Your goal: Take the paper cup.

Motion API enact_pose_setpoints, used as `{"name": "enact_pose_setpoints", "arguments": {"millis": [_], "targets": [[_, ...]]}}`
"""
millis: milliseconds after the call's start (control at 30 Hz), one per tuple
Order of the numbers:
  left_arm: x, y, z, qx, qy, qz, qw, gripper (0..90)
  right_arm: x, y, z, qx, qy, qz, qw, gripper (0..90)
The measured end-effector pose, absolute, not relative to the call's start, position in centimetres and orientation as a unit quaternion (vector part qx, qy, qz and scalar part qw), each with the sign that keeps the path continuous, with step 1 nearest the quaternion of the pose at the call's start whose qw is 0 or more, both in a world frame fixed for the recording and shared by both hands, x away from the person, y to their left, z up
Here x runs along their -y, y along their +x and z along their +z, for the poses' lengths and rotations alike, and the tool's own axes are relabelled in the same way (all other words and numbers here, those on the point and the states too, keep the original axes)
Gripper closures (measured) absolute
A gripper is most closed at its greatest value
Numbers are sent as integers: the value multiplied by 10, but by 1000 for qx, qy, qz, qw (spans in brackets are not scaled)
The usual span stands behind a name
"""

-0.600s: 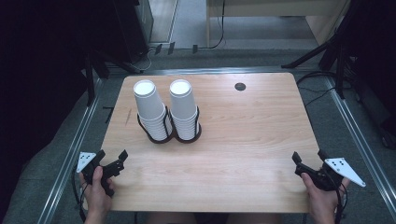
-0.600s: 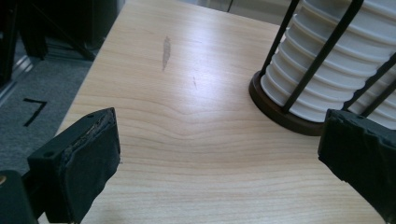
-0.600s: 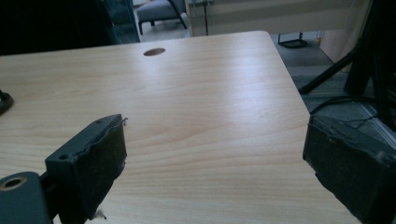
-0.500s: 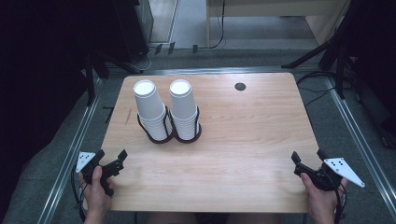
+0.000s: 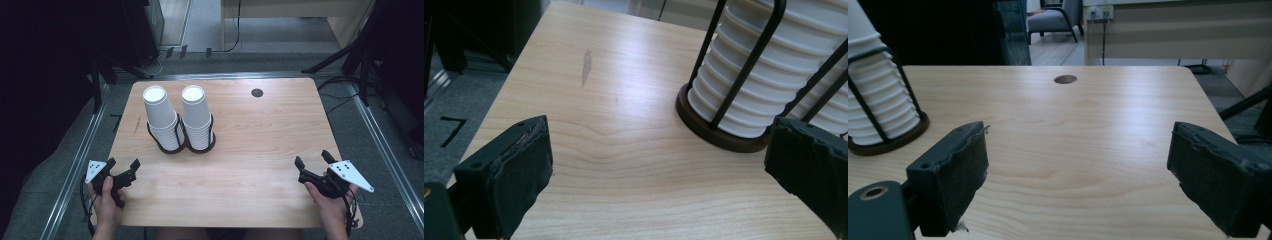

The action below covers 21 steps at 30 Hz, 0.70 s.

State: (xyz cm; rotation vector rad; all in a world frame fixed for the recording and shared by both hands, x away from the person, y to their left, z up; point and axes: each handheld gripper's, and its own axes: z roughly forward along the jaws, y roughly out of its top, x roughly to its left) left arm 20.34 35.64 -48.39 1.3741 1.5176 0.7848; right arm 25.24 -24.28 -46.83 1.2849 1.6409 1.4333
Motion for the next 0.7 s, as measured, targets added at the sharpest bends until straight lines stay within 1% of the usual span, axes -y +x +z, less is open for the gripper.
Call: {"name": "enact_pose_setpoints", "arguments": {"millis": [100, 400, 433, 467, 500, 700], "targets": [[-354, 204, -483, -612, 559, 319, 459, 0, 231, 255, -462, -623, 475, 547, 297, 129], [-352, 208, -484, -609, 562, 316, 462, 0, 198, 266, -443, -635, 444, 568, 278, 137], [-351, 208, -484, -609, 562, 315, 463, 0, 194, 267, -441, -635, 441, 571, 276, 157], [-351, 208, -484, -608, 563, 315, 463, 0, 191, 268, -439, -636, 437, 574, 274, 205], [-350, 209, -484, -607, 564, 314, 464, 0, 188, 269, -436, -635, 434, 577, 275, 230], [-344, 210, -484, -593, 572, 313, 472, 0, 167, 277, -425, -639, 425, 579, 275, 237]]}}
